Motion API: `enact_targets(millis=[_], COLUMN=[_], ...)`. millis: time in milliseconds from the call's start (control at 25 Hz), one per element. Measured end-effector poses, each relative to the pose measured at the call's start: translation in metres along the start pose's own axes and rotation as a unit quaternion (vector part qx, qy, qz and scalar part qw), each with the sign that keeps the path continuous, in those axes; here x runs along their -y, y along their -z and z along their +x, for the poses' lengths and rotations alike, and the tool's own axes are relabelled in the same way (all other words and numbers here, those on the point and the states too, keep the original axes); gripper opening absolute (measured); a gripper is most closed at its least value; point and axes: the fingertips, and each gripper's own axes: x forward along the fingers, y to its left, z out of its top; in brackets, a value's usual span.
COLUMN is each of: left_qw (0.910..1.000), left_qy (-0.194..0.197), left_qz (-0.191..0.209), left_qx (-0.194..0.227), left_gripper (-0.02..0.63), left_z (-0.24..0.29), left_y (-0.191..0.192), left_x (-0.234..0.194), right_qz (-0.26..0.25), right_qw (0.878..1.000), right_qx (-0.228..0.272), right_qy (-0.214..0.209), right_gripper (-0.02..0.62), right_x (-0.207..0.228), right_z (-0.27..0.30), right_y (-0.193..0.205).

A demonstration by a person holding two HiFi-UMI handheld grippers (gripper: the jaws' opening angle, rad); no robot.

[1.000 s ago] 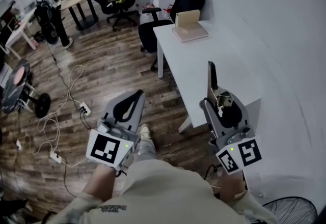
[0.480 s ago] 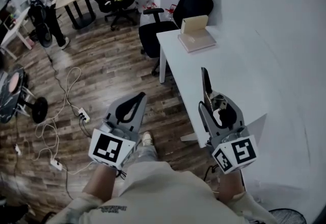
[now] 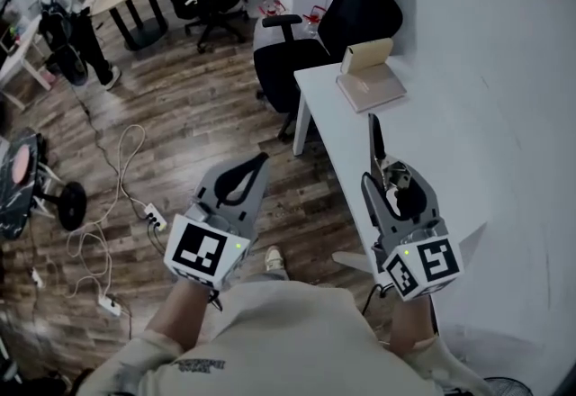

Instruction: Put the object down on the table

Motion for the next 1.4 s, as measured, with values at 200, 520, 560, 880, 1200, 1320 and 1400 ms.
enact_targets(millis=[200, 520, 560, 880, 1200, 1320, 1400], left_qw=[1.0000, 0.9995, 0.9995, 0.9996, 0.9994, 0.9991, 0.9990], left_qy=[0.002, -0.002, -0.003, -0.010, -0.010, -0.008, -0.005], left_qz=[-0.004, -0.032, -0.031, -0.026, -0.030, -0.029, -0.029], left_qx=[0.000, 0.005, 0.007, 0.003, -0.017, -0.029, -0.035], left_gripper=[0.020, 0.020, 0.021, 0.021, 0.020, 0.021, 0.021], left_z=[0.020, 0.047, 0.051, 0.082, 0.151, 0.194, 0.224], left_y=[0.008, 0.021, 0.022, 0.037, 0.055, 0.066, 0.070], left_x=[-0.050, -0.093, -0.096, -0.118, -0.161, -0.180, -0.195], right_qz=[-0.001, -0.007, -0.010, -0.009, -0.009, -0.006, 0.000], right_qw=[1.000, 1.000, 1.000, 0.999, 0.998, 0.997, 0.997], right_qx=[-0.012, -0.018, -0.018, -0.017, -0.051, -0.065, -0.077], right_qy=[0.003, 0.023, 0.024, 0.027, 0.029, 0.030, 0.028], right_gripper=[0.230, 0.230, 0.230, 0.230, 0.230, 0.230, 0.230], right_x=[-0.004, 0.013, 0.015, 0.040, 0.090, 0.118, 0.137], right_z=[0.052, 0.099, 0.104, 0.144, 0.220, 0.257, 0.285], right_y=[0.003, 0.005, 0.005, 0.015, 0.038, 0.050, 0.056])
